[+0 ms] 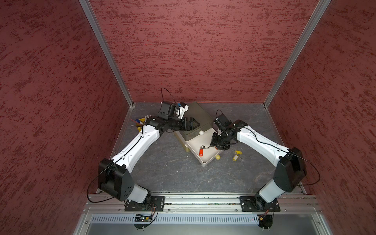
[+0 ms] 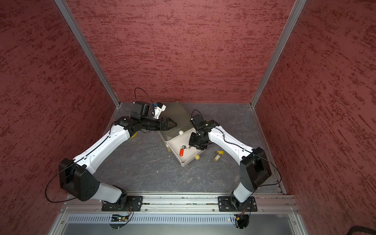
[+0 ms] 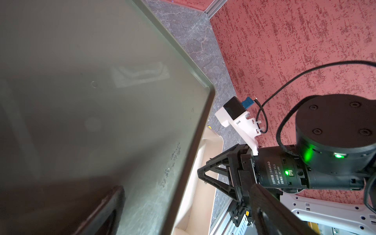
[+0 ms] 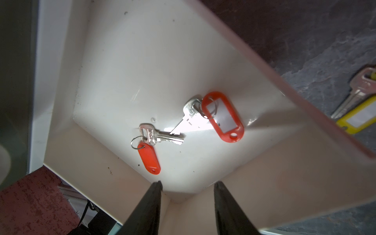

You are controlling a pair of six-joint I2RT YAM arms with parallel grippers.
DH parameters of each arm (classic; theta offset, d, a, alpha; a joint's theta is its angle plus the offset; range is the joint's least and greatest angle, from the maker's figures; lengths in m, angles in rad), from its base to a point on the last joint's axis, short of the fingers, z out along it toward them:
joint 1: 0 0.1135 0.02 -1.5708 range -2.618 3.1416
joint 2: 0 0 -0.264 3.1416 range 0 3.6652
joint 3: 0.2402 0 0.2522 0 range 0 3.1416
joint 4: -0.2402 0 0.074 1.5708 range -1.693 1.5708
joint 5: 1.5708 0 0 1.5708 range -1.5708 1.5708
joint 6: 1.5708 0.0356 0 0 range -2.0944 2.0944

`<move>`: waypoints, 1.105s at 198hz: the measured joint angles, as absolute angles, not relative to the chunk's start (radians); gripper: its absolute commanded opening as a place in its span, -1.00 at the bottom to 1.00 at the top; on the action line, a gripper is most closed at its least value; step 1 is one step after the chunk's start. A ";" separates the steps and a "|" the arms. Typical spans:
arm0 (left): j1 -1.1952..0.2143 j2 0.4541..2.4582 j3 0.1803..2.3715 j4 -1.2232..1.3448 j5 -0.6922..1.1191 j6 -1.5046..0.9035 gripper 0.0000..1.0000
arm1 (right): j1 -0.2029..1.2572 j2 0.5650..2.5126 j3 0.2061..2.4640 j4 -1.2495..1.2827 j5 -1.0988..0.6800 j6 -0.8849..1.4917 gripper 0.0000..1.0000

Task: Take the keys out of the drawer
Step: Pick up the key from the drawer.

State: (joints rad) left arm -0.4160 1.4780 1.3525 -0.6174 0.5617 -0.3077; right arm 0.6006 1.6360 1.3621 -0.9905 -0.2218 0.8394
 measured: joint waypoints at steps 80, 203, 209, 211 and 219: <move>-0.463 1.472 1.399 -0.680 0.522 -0.257 0.99 | 0.601 1.676 1.336 -0.953 -0.192 0.847 -0.12; -0.471 1.448 1.407 -0.680 0.515 -0.228 0.99 | 0.592 1.721 1.334 -0.912 -0.148 0.857 -0.19; -0.471 1.448 1.407 -0.680 0.515 -0.228 0.99 | 0.592 1.721 1.334 -0.912 -0.144 0.856 -0.20; -0.471 1.448 1.407 -0.680 0.515 -0.228 0.99 | 0.592 1.721 1.334 -0.912 -0.144 0.857 -0.21; -0.471 1.448 1.407 -0.680 0.515 -0.228 0.99 | 0.591 1.721 1.334 -0.913 -0.138 0.857 -0.22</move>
